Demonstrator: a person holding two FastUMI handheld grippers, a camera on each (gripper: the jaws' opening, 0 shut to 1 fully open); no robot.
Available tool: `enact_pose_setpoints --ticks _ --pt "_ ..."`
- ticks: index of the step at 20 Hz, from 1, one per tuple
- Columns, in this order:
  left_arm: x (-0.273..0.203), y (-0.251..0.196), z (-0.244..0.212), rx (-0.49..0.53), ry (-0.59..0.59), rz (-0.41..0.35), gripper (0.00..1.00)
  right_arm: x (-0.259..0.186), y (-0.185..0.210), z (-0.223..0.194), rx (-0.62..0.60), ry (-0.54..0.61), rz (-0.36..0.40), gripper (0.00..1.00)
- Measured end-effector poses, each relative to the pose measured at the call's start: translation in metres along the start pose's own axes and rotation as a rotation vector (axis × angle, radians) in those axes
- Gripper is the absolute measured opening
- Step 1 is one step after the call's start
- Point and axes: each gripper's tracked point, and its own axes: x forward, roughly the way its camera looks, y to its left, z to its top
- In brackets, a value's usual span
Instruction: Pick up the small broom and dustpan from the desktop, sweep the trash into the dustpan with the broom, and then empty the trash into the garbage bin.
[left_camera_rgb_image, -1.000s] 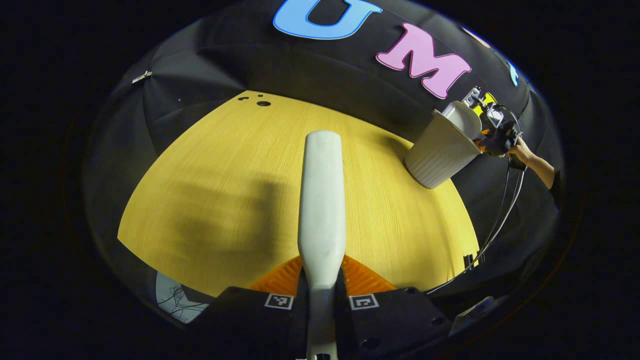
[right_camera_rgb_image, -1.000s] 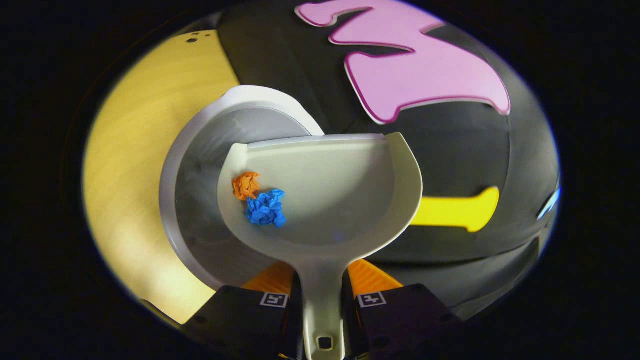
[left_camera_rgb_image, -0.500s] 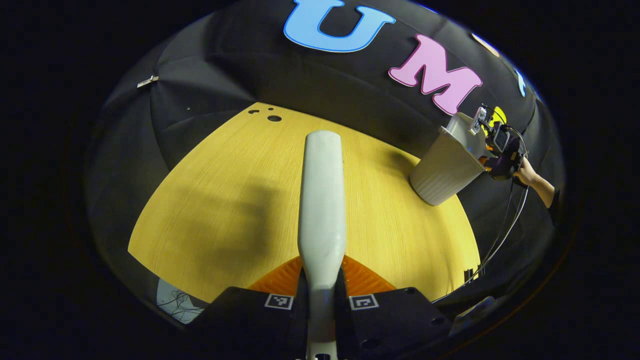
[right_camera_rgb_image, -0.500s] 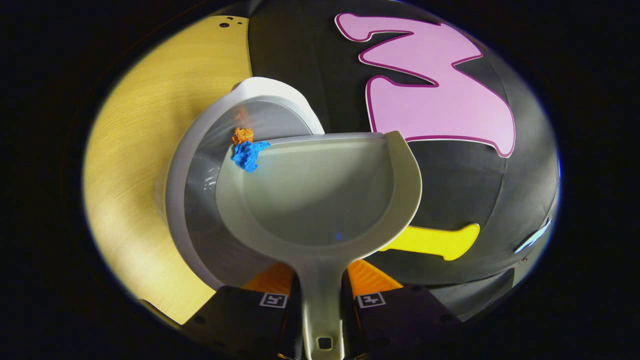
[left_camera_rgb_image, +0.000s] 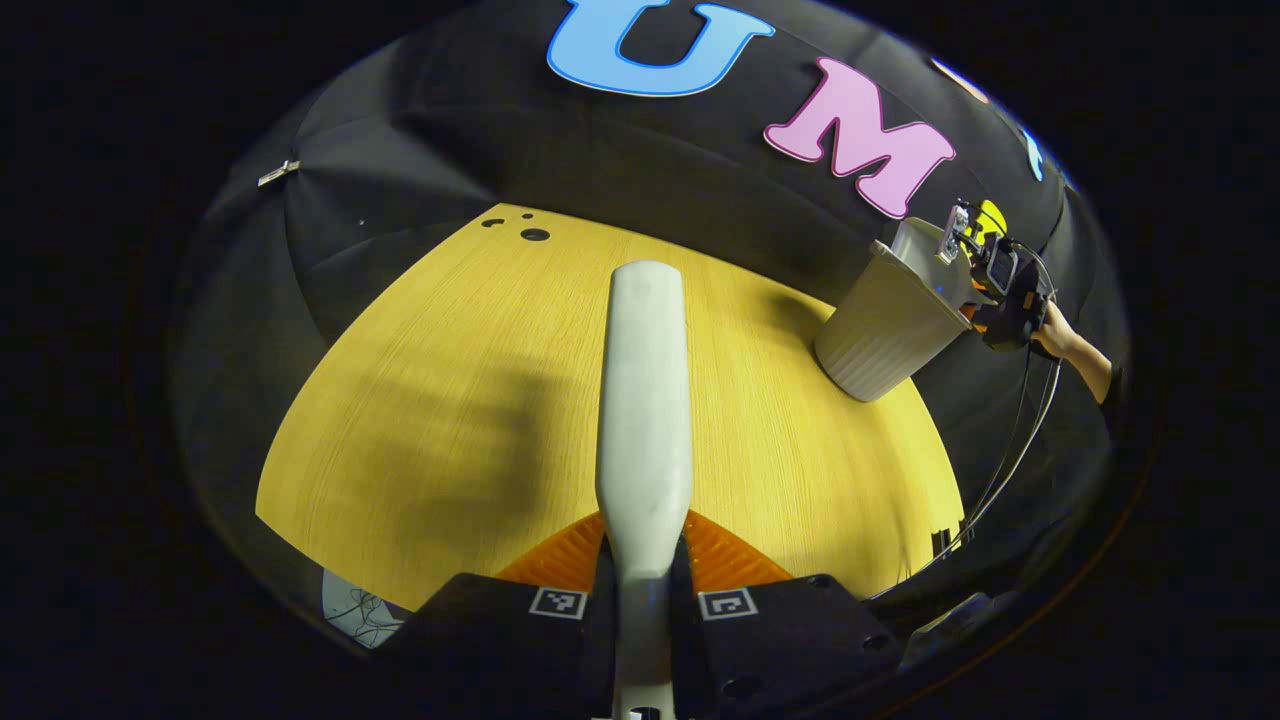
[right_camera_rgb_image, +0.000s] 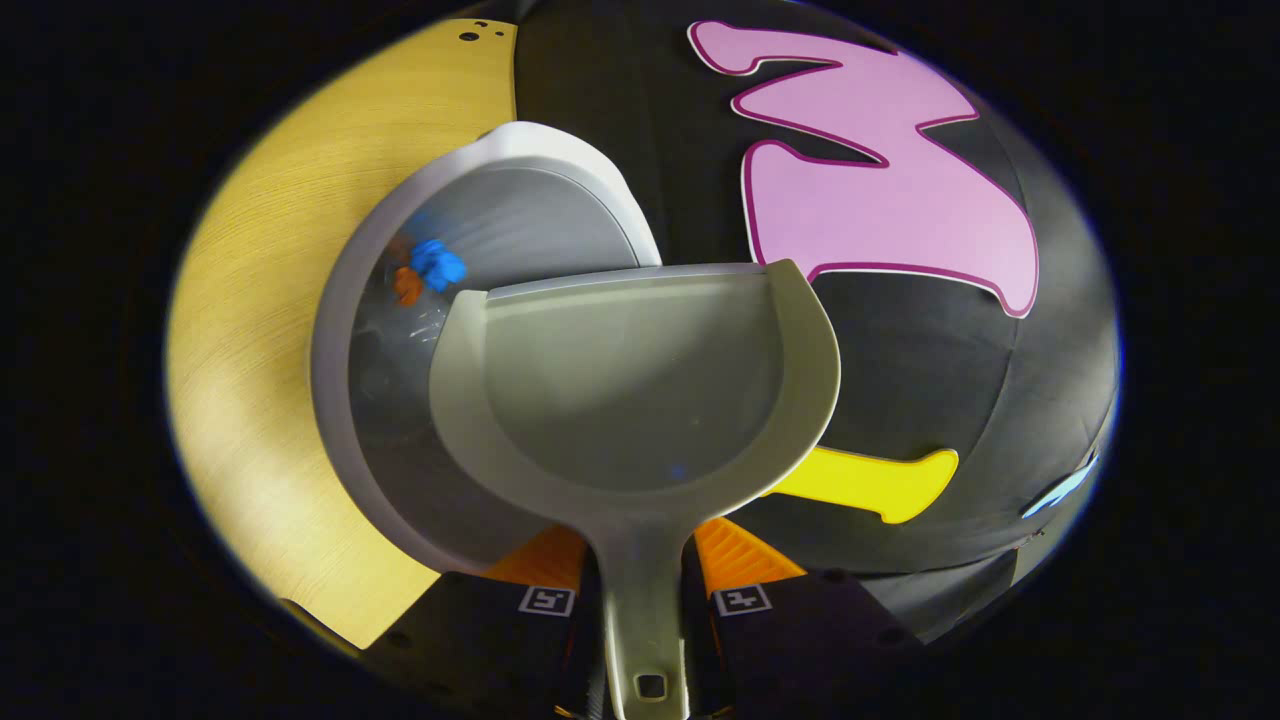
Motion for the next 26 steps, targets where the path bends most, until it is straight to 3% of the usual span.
enact_pose_setpoints --ticks 5,6,14,18,22,26 --pt "0.002 -0.003 0.007 0.001 -0.01 -0.011 0.26 -0.017 -0.022 -0.019 0.099 0.01 -0.01 0.32" --pt "0.002 -0.004 0.007 0.004 -0.011 -0.013 0.26 -0.023 -0.026 -0.02 0.138 0.008 -0.005 0.35" --pt "-0.005 -0.004 0.002 0.046 -0.005 -0.03 0.25 -0.1 -0.063 -0.005 0.551 -0.068 0.035 0.35" --pt "-0.014 -0.004 0.001 0.047 -0.02 -0.031 0.26 -0.125 -0.078 0.021 0.797 -0.149 0.113 0.36" --pt "-0.024 0.003 -0.001 0.071 -0.048 -0.012 0.25 -0.131 -0.083 0.032 0.942 -0.21 0.195 0.35" --pt "-0.028 0.008 -0.004 0.117 -0.052 -0.009 0.26 -0.147 -0.089 0.051 1.12 -0.269 0.349 0.35"
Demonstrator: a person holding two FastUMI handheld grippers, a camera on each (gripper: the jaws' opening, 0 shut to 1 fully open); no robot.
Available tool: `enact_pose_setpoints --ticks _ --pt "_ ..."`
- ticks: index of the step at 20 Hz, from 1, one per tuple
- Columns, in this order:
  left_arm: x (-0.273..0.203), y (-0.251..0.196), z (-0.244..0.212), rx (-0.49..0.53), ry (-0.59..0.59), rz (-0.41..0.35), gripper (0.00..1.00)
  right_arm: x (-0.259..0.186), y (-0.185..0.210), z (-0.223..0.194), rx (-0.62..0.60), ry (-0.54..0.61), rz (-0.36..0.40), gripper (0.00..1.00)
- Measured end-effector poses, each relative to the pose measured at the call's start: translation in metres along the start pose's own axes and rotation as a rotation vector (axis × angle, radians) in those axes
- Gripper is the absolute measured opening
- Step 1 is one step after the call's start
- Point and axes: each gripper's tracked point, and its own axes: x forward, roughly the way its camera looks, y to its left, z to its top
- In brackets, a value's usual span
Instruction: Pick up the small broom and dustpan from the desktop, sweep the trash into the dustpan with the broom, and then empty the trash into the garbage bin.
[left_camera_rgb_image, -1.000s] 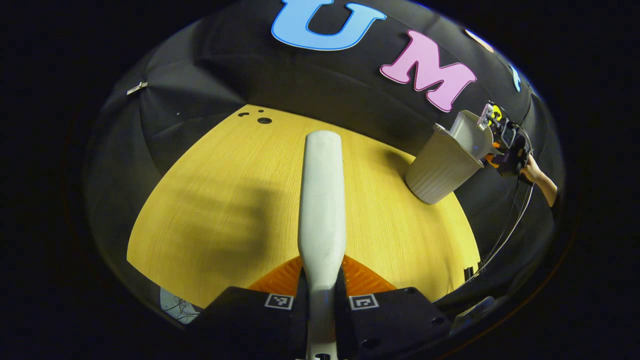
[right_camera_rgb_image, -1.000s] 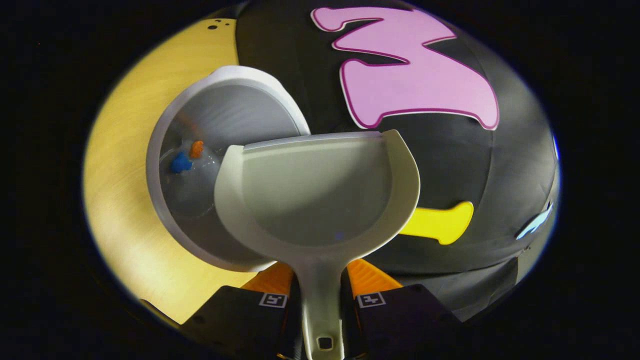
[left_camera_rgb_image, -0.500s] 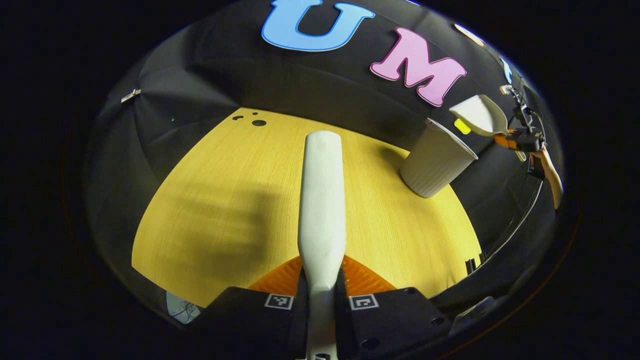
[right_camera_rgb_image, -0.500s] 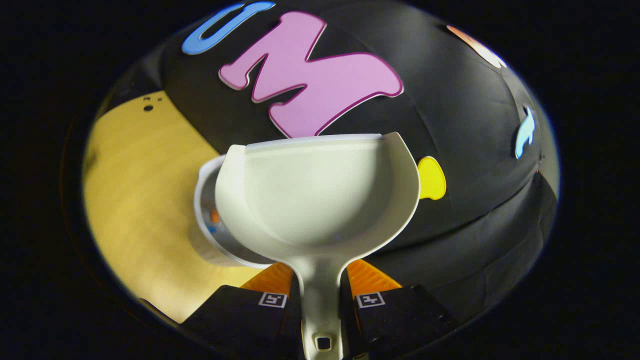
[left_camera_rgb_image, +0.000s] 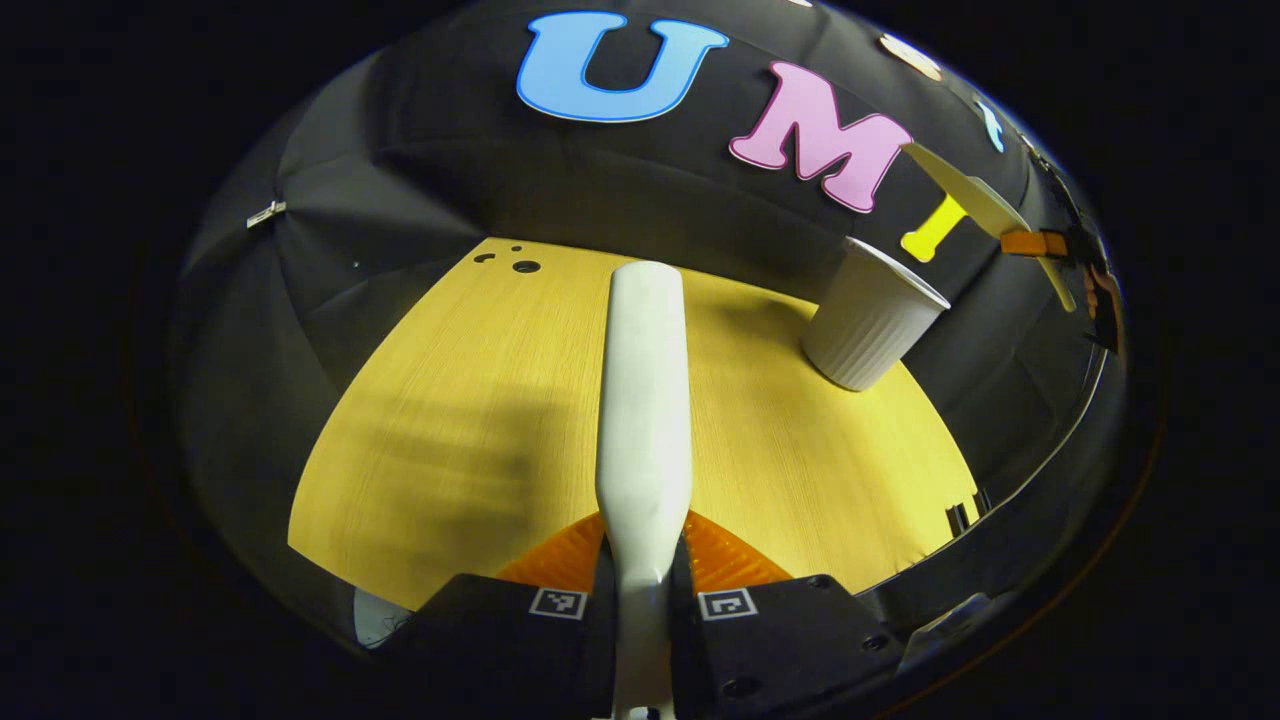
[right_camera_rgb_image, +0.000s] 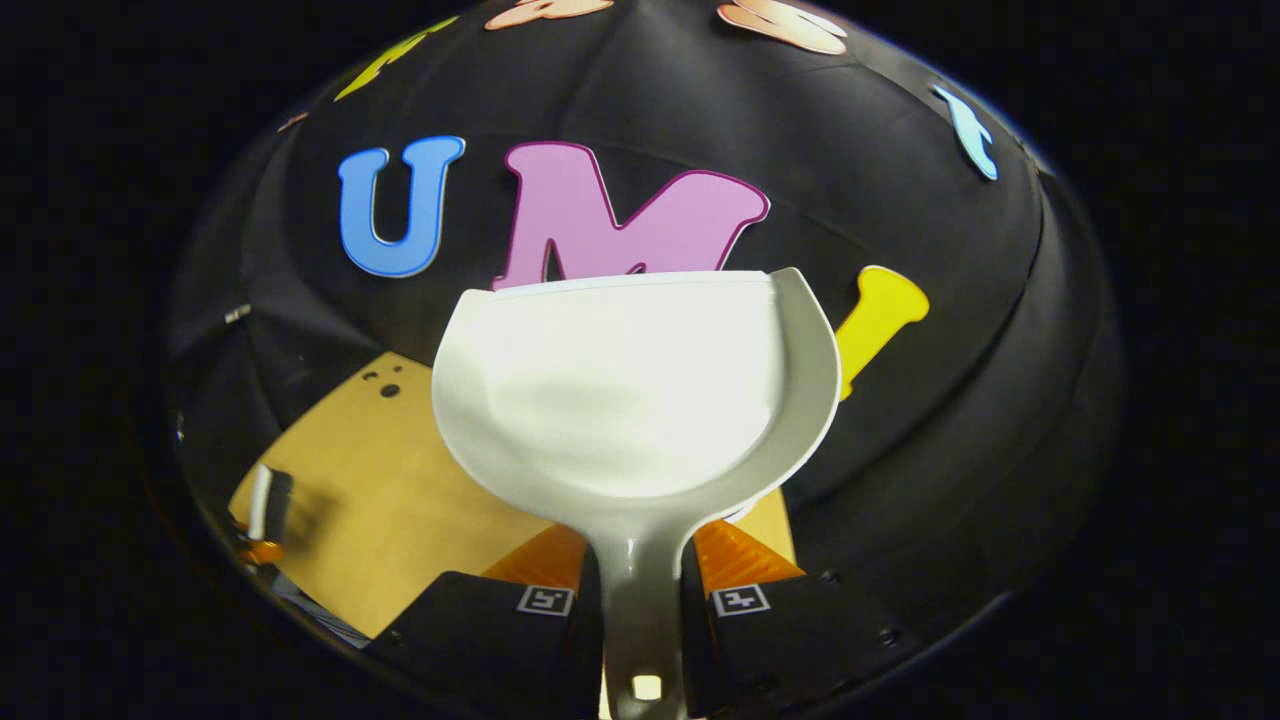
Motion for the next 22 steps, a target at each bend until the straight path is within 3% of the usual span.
enact_pose_setpoints --ticks 4,5,9,14,19,22 --pt "0.0 0.001 -0.001 -0.013 -0.003 -0.015 0.26 0.002 0.012 -0.001 0.088 -0.008 0.104 0.38" --pt "0.0 0.004 0.0 -0.008 -0.007 -0.004 0.24 0.005 0.017 -0.007 0.13 0.005 0.142 0.33" --pt "0.007 0.014 -0.001 0.032 -0.002 0.023 0.26 0.016 0.031 -0.033 0.235 0.12 0.264 0.38" --pt "0.028 0.017 -0.007 0.089 0.059 0.05 0.26 0.019 0.033 -0.085 0.246 0.298 0.307 0.35" --pt "0.063 0.013 -0.015 0.12 0.148 0.078 0.27 0.025 0.031 -0.14 0.235 0.42 0.279 0.35" --pt "0.087 0.013 -0.019 0.126 0.198 0.086 0.27 0.054 0.029 -0.164 0.237 0.438 0.234 0.35"
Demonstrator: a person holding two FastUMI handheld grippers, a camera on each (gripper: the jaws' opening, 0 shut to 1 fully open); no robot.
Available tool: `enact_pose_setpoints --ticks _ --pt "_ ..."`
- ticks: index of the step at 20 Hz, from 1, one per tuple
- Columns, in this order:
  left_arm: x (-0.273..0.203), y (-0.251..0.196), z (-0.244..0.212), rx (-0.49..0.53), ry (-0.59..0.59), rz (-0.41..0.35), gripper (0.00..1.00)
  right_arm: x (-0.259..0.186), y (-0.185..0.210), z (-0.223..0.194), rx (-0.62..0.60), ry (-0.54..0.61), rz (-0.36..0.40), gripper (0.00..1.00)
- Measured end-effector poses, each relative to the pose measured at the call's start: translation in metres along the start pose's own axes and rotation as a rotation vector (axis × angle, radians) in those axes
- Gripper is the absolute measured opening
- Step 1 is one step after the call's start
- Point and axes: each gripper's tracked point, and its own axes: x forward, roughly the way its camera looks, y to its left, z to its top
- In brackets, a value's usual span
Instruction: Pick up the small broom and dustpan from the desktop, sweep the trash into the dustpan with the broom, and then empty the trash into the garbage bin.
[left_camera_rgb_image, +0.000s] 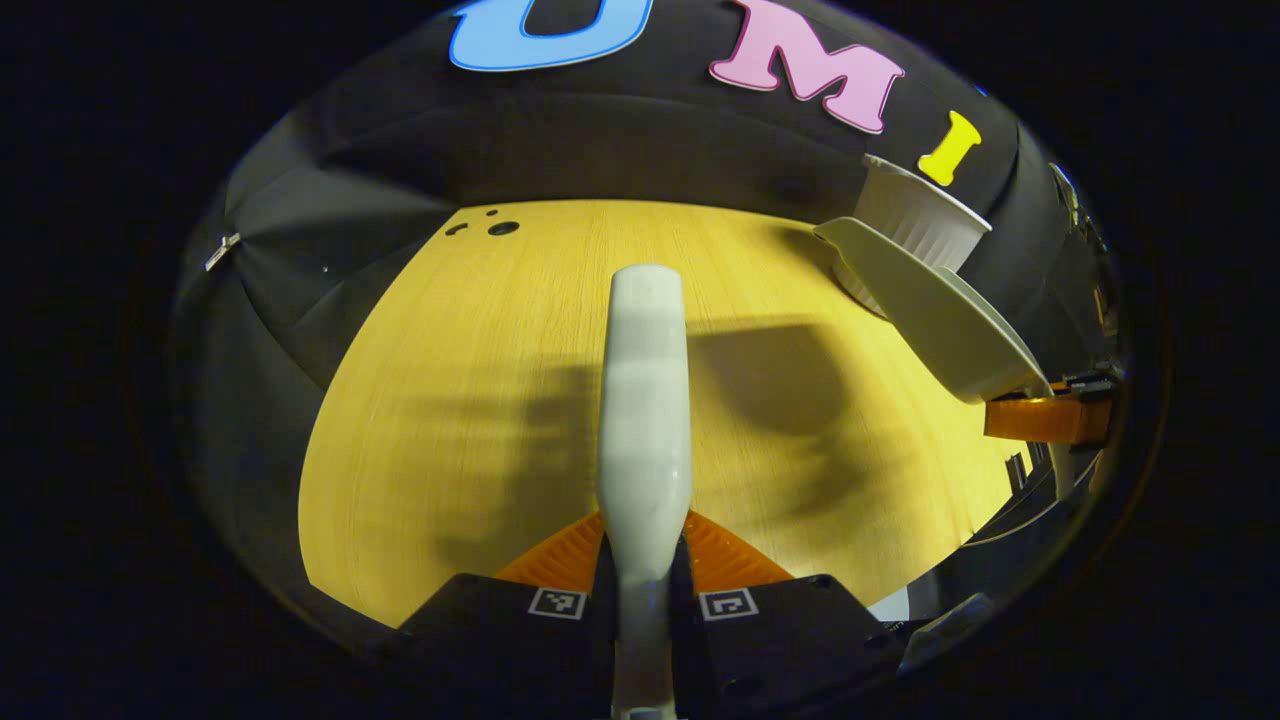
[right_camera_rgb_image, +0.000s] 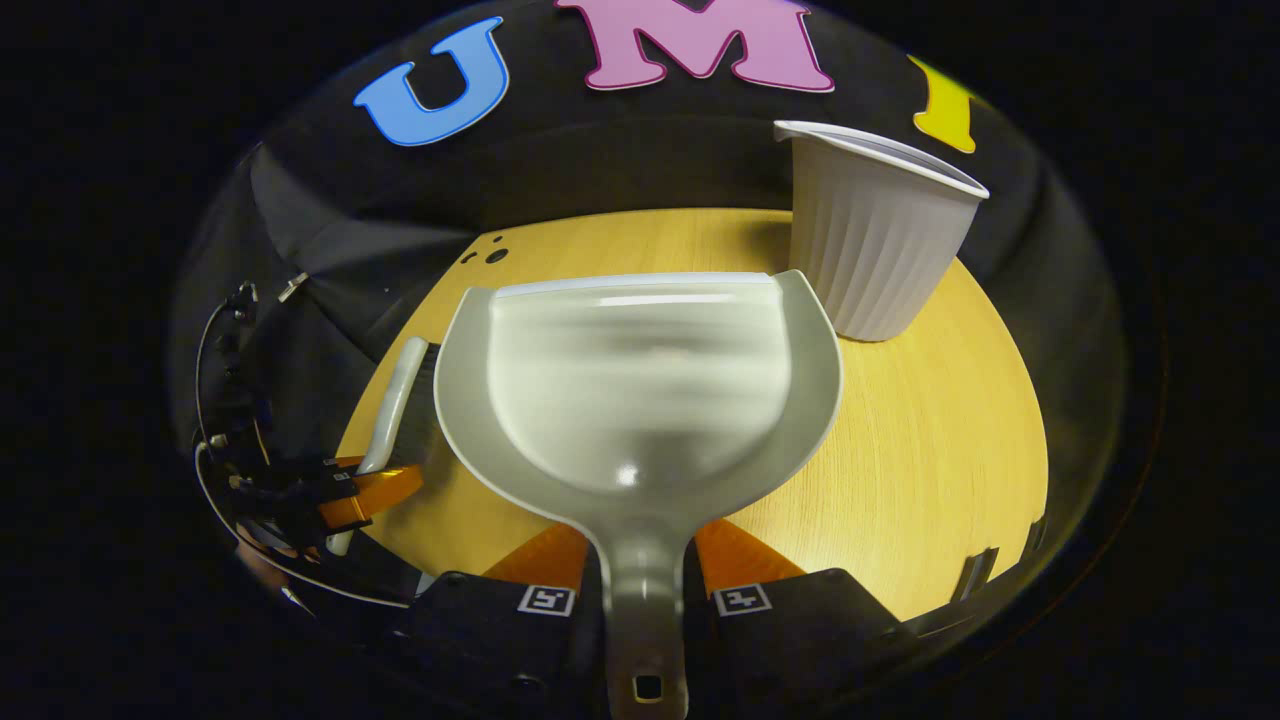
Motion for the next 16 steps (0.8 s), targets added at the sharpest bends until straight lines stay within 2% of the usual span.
enact_pose_setpoints --ticks 3,4,5,7,14,16 --pt "0.023 0.0 0.001 0.007 0.061 0.029 0.27 0.035 -0.017 -0.016 0.008 0.052 -0.028 0.35" --pt "0.031 0.0 -0.001 0.012 0.078 0.041 0.27 0.046 -0.022 -0.02 0.01 0.066 -0.037 0.39" --pt "0.036 0.001 -0.002 0.019 0.1 0.055 0.27 0.056 -0.026 -0.023 0.009 0.073 -0.044 0.32" --pt "0.046 0.004 -0.005 0.04 0.133 0.088 0.27 0.071 -0.033 -0.035 -0.005 0.111 -0.054 0.36" --pt "0.058 0.001 -0.007 0.02 0.185 0.17 0.28 0.089 -0.05 -0.057 -0.039 0.204 -0.047 0.37" --pt "0.061 0.001 -0.009 0.0 0.182 0.193 0.29 0.092 -0.05 -0.055 -0.05 0.209 -0.021 0.41"
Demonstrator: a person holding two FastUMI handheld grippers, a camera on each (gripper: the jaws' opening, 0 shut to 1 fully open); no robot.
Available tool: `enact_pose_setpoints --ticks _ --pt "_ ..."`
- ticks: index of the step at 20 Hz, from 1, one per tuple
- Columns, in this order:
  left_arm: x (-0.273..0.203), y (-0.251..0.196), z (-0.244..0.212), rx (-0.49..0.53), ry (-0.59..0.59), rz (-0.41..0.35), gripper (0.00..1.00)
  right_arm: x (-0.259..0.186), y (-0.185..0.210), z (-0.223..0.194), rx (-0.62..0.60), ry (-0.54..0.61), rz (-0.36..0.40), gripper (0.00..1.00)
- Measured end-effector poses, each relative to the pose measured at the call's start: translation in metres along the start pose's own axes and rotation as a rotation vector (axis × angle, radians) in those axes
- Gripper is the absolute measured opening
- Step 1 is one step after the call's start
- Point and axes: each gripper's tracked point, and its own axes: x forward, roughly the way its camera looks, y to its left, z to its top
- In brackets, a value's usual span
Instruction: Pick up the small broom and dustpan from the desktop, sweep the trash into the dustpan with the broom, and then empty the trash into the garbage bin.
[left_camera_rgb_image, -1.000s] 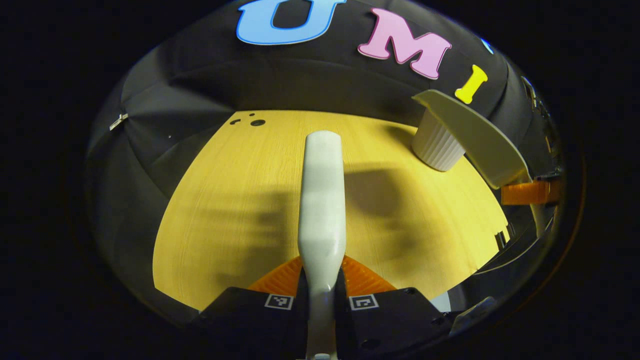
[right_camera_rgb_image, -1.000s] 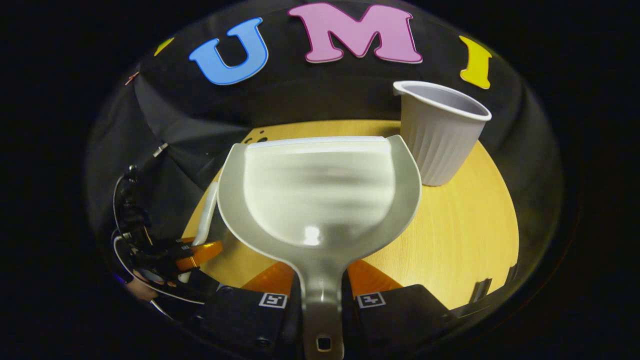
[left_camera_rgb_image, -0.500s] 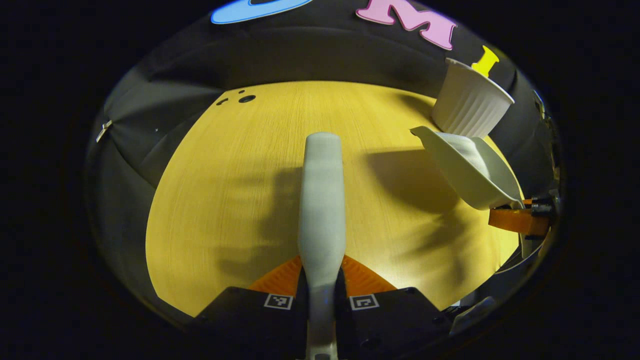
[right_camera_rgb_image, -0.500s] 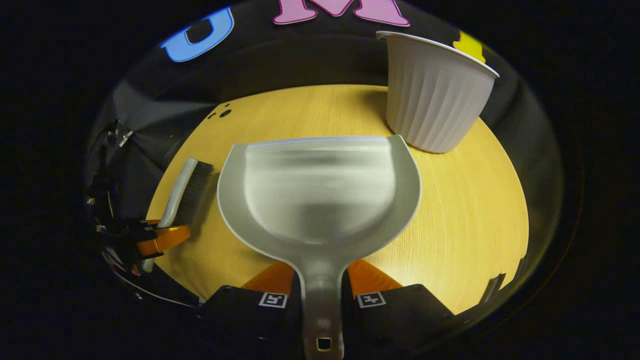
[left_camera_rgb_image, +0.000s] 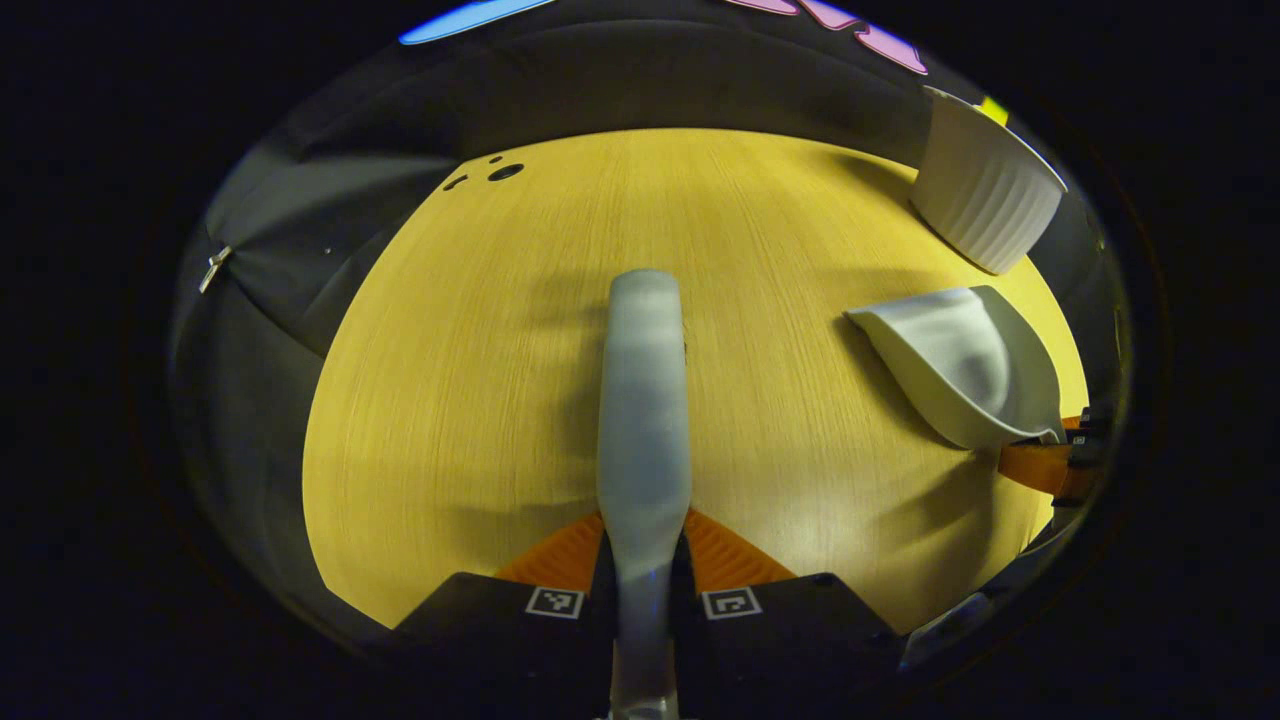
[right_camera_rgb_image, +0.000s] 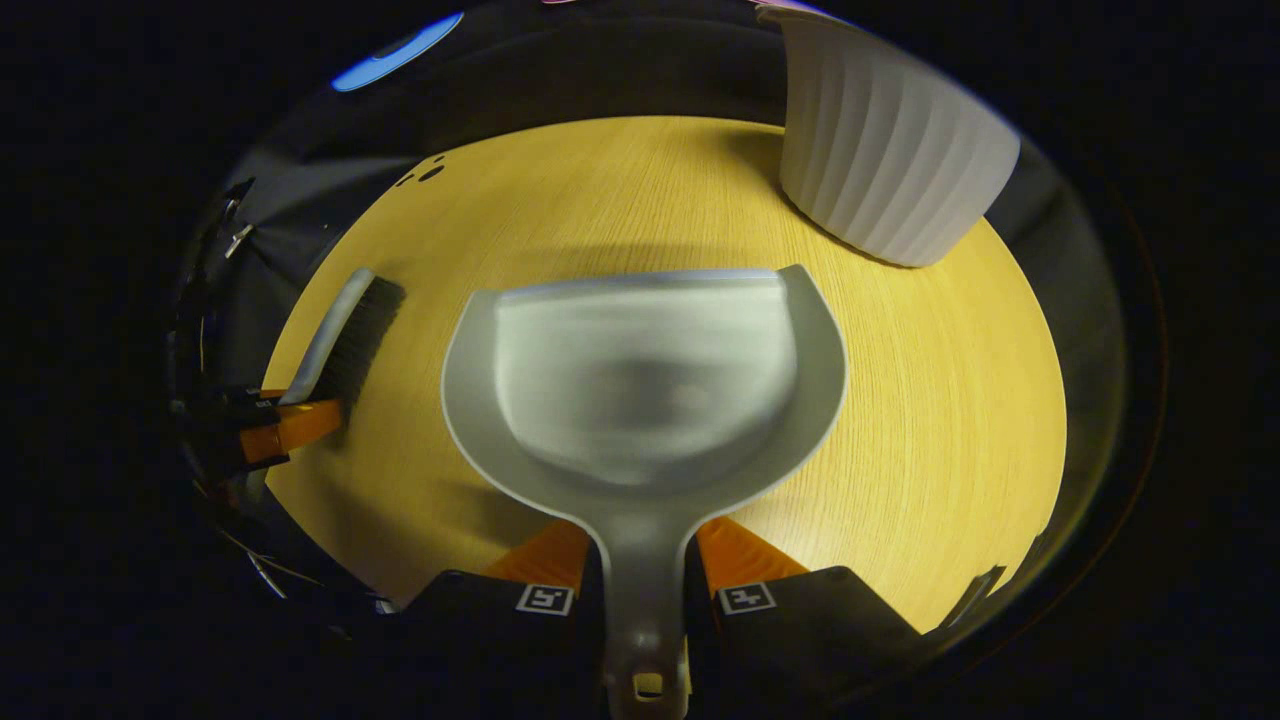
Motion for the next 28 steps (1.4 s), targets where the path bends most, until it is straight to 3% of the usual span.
enact_pose_setpoints --ticks 2,3,4,5,7,8,9,13,20,25,28 --pt "-0.003 -0.002 0.001 -0.001 0.001 0.003 0.31 0.001 0.002 0.003 0.005 0.01 0.028 0.41" --pt "-0.005 -0.004 0.002 0.007 0.0 0.002 0.31 -0.002 0.004 0.004 0.005 0.011 0.044 0.54" --pt "-0.009 -0.008 0.003 0.012 -0.007 0.003 0.34 -0.004 0.009 0.006 -0.001 0.007 0.061 0.55" --pt "-0.015 -0.01 0.006 0.01 -0.027 -0.002 0.44 -0.008 0.009 0.01 -0.013 -0.005 0.062 0.71" --pt "-0.031 -0.013 0.015 -0.008 -0.076 -0.012 0.81 -0.018 0.007 0.012 -0.032 -0.032 0.064 1.0" --pt "-0.042 -0.016 0.018 -0.026 -0.1 -0.011 1.0 -0.027 0.011 0.017 -0.028 -0.053 0.071 0.99" --pt "-0.055 -0.02 0.017 -0.058 -0.116 -0.017 0.95 -0.04 0.012 0.022 -0.021 -0.082 0.08 0.99" --pt "-0.127 -0.04 0.023 -0.134 -0.252 -0.066 0.96 -0.099 0.017 0.044 -0.045 -0.262 0.076 0.99" --pt "-0.268 -0.052 0.029 -0.132 -0.61 0.019 0.96 -0.208 0.046 0.088 -0.153 -0.613 0.086 0.99" --pt "-0.339 -0.046 -0.004 -0.202 -0.808 0.076 0.96 -0.256 0.061 0.075 -0.152 -0.735 0.113 0.99" --pt "-0.365 -0.03 -0.035 -0.226 -0.906 0.148 0.95 -0.278 0.069 0.047 -0.121 -0.78 0.119 0.99"
